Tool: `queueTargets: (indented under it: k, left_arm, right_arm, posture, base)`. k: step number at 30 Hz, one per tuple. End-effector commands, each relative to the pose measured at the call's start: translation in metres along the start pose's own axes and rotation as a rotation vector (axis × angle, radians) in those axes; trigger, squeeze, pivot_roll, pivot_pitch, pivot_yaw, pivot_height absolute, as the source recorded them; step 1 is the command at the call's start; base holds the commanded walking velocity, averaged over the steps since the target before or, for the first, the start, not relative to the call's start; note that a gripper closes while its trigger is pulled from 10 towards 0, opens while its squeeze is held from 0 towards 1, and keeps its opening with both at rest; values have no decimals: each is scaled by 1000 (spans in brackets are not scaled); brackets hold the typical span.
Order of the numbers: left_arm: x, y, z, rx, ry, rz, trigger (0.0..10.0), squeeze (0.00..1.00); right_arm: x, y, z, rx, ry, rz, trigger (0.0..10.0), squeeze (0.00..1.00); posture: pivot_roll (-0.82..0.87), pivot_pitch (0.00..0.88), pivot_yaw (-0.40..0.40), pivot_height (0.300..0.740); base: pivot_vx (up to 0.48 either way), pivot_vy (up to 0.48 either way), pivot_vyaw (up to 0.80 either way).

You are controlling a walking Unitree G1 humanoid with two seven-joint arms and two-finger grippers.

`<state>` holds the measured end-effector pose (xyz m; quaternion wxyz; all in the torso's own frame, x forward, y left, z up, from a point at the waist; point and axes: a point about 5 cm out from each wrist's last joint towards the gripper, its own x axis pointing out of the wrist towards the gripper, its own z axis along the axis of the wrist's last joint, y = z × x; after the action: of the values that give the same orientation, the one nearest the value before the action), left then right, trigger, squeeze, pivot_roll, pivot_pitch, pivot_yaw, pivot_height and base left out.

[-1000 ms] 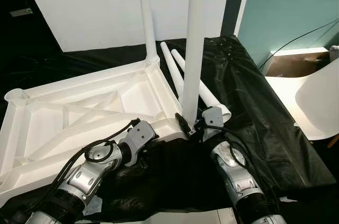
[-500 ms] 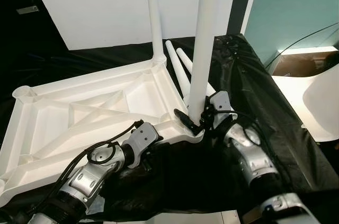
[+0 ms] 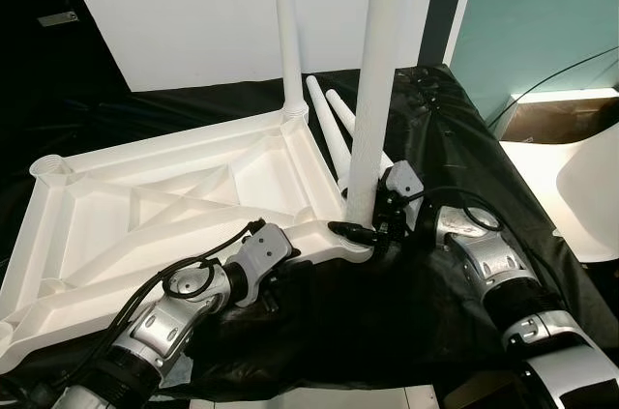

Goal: Building children table

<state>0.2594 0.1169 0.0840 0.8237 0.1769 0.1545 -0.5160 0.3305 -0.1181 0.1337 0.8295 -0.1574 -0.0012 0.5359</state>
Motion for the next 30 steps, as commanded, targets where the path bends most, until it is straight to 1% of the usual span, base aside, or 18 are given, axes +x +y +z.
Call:
queueTargets:
  k: [1,4,7,11,13,15,16,18,19,20,21,22,23,24,28,30]
  left_arm:
    - [1,-40,-36,-88,128,-337,10000,0]
    - [2,-41,-36,-88,126,-337,10000,0]
    - [2,-41,-36,-89,124,-336,10000,0]
    - [2,-41,-36,-90,124,-336,10000,0]
    - [2,-41,-36,-91,123,-333,10000,0]
    - [2,-41,-36,-91,123,-333,10000,0]
    - [2,-42,-37,-92,124,-334,10000,0]
    - [2,-42,-37,-92,124,-334,10000,0]
    - [1,-42,-37,-92,125,-336,10000,0]
    - [2,-42,-37,-91,126,-338,10000,0]
    - [2,-41,-37,-89,126,-341,10000,0]
    - [2,-41,-37,-89,126,-341,10000,0]
    - [2,-41,-37,-87,127,-343,10000,0]
    - [2,-41,-37,-87,127,-343,10000,0]
    - [4,-42,-35,-83,126,-351,10000,0]
    - [4,-42,-35,-83,125,-351,10000,0]
  right_arm:
    - [-19,-20,0,-21,50,-82,0,0]
    - [-20,-20,-1,-9,55,-82,0,0]
    - [-17,-14,-7,34,25,-166,0,0]
    - [-16,-13,-8,40,17,-183,0,0]
    - [-13,-10,-10,64,-12,-281,0,0]
    - [-13,-10,-10,64,-12,-281,0,0]
    - [-12,12,-18,137,-91,-600,0,0]
    - [-12,12,-18,137,-91,-600,0,0]
    - [-14,22,-19,160,-114,-705,0,0]
    - [-15,29,-19,179,-131,-778,0,0]
    - [-14,32,-18,182,-140,-808,0,0]
    - [-14,32,-18,182,-140,-808,0,0]
    - [-14,31,-16,182,-145,-846,0,0]
    - [-14,31,-16,182,-145,-846,0,0]
    - [-20,23,-15,170,-136,-992,0,0]
    - [-20,23,-15,170,-128,-1014,0,0]
  posture:
    - [-16,0,19,740]
    - [-19,0,18,740]
    - [-17,0,15,740]
    - [-17,0,14,740]
    - [-16,0,13,740]
    - [-16,0,13,740]
    - [-21,0,19,740]
    - [-21,0,19,740]
    - [-24,0,22,740]
    - [-27,0,25,740]
    - [-27,0,25,740]
    - [-27,0,25,740]
    - [-31,0,28,740]
    - [-31,0,28,740]
    - [-31,0,30,740]
    - [-30,0,29,740]
  base:
    - [0,0,0]
    - [0,0,0]
    - [0,0,0]
    - [0,0,0]
    - [0,0,0]
    - [0,0,0]
    - [0,0,0]
    - [0,0,0]
    - [0,0,0]
    - [0,0,0]
    - [0,0,0]
    - [0,0,0]
    - [0,0,0]
    - [0,0,0]
    - [0,0,0]
    - [0,0,0]
